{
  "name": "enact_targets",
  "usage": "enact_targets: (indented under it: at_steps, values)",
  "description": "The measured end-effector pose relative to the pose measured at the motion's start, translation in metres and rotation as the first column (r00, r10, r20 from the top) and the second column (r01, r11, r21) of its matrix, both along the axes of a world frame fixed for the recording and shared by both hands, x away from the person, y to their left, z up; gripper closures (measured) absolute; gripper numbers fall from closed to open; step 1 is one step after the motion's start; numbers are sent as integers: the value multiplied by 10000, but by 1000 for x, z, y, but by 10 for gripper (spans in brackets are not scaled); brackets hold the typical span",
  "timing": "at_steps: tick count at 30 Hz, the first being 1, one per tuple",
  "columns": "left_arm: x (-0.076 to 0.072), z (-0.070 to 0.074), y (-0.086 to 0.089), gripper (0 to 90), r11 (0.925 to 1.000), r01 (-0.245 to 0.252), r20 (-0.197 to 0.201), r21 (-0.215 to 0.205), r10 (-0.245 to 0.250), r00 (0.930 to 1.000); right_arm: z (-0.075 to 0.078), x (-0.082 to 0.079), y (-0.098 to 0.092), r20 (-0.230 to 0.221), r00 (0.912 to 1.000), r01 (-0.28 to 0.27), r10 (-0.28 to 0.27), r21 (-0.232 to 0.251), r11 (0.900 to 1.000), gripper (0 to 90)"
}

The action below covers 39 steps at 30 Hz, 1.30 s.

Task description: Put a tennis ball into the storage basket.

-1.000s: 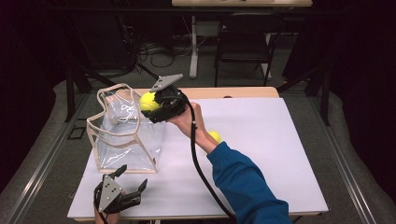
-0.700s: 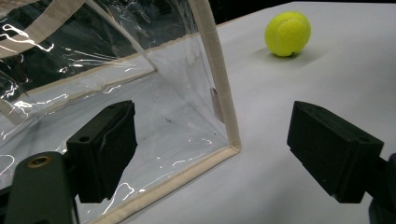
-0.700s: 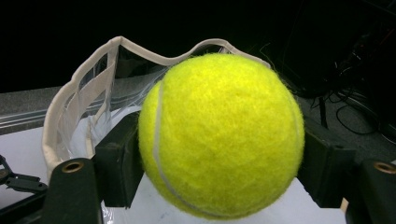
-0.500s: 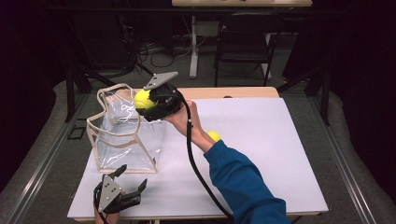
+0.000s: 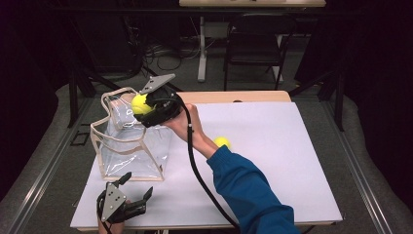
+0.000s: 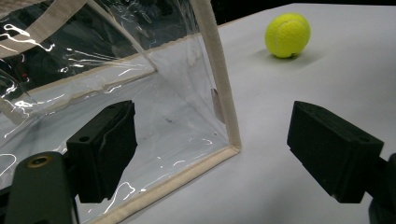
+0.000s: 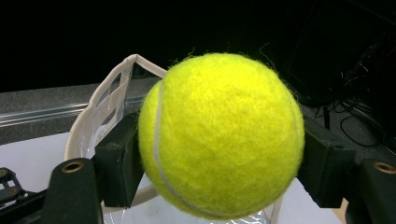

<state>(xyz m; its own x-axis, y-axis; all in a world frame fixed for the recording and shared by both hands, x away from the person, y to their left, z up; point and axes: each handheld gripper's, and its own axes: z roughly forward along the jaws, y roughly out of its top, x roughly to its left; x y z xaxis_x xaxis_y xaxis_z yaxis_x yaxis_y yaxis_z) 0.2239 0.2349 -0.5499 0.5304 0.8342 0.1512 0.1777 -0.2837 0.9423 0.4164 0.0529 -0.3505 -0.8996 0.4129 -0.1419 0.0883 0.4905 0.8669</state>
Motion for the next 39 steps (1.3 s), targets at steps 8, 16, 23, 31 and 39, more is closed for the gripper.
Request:
enact_targets:
  at_steps: [8,16,23,31,39]
  values:
    - [1,-1,0,160,10000,23,-74,-21,-23,10000,1,1,4,-41,10000,-55,54,-219,9997,260]
    - [0,0,0,160,10000,22,-33,16,-22,10000,2,1,6,-62,10000,-39,36,-344,9994,260]
    - [0,0,0,160,10000,-10,-21,8,10,10000,4,0,13,-162,9997,-179,170,-556,9983,260]
    - [0,0,1,161,10000,-3,-20,-19,3,10000,5,1,18,-282,9992,-302,282,-720,9970,260]
    - [0,1,0,160,10000,9,-7,-14,-9,10000,4,0,23,-386,9986,-394,357,-990,9943,260]
